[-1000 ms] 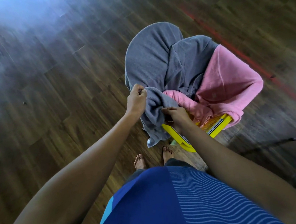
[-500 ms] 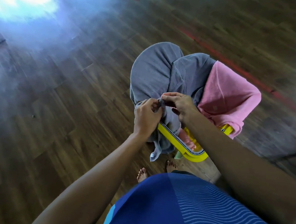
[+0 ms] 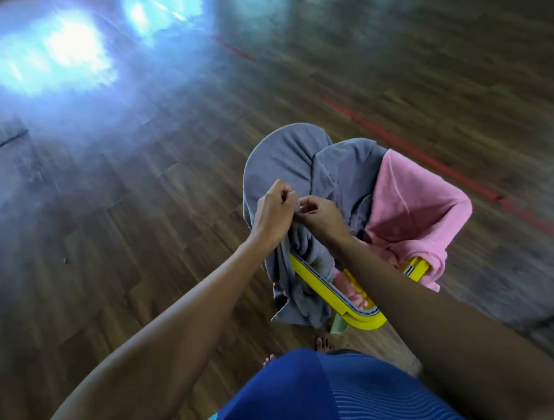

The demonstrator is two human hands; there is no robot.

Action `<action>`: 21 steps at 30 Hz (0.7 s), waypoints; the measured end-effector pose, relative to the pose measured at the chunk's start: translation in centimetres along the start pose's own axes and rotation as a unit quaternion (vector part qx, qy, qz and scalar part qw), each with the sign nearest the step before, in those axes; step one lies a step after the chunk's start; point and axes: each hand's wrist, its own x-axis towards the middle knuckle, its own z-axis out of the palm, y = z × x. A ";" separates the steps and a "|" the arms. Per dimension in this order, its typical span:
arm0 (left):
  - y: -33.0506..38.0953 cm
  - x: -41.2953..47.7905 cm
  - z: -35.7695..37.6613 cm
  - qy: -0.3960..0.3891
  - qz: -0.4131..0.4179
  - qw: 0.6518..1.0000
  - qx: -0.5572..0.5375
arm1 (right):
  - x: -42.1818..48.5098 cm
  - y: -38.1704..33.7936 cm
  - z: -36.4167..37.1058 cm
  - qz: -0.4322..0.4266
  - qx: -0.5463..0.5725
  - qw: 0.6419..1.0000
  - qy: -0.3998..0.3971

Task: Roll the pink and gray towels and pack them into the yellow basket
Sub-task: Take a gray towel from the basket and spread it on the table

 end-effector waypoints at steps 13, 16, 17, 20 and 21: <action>2.2 -0.7 -1.4 -0.011 0.070 0.994 0.082 | -0.8 0.5 0.3 -0.096 -0.204 0.960 0.167; 1.9 -0.2 -1.7 0.021 0.075 0.992 0.098 | -0.2 0.6 -0.4 -0.071 -0.207 0.962 0.162; 1.9 -0.1 -1.8 0.031 0.074 0.992 0.095 | -0.1 0.8 -0.7 -0.064 -0.209 0.963 0.156; 2.2 0.2 -2.4 0.034 0.074 0.993 0.087 | 0.5 1.2 -1.5 -0.067 -0.198 0.973 0.100; 2.3 0.4 -2.6 0.026 0.070 0.994 0.085 | 0.5 1.1 -1.5 -0.077 -0.190 0.976 0.071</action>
